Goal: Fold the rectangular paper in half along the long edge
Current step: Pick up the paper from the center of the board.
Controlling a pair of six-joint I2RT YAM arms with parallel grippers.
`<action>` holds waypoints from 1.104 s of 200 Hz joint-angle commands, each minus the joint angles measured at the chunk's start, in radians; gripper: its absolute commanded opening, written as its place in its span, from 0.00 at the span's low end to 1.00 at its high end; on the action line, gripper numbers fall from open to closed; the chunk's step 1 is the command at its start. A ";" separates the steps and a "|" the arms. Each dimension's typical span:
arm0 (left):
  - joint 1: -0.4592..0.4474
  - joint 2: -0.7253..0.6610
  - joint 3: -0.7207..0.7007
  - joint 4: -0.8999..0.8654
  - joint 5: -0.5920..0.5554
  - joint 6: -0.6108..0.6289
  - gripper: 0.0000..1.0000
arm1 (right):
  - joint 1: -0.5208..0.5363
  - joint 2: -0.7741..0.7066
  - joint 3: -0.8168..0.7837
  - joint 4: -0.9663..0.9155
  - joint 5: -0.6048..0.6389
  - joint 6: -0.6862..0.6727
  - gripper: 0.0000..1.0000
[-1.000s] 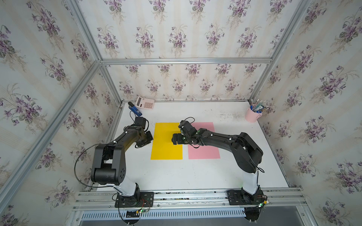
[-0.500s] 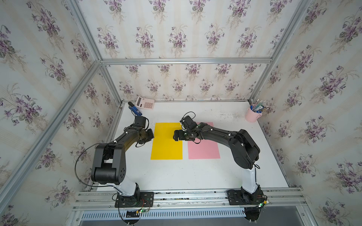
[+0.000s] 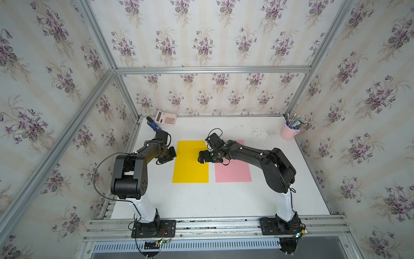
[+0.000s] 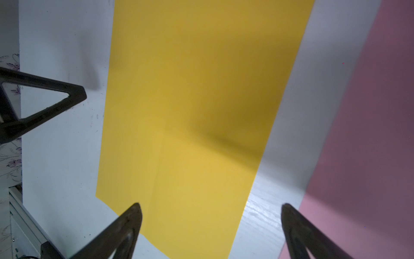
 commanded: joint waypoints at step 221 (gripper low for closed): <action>0.015 0.114 0.075 -0.071 0.097 0.032 0.03 | -0.029 0.082 0.028 0.005 -0.112 -0.001 0.98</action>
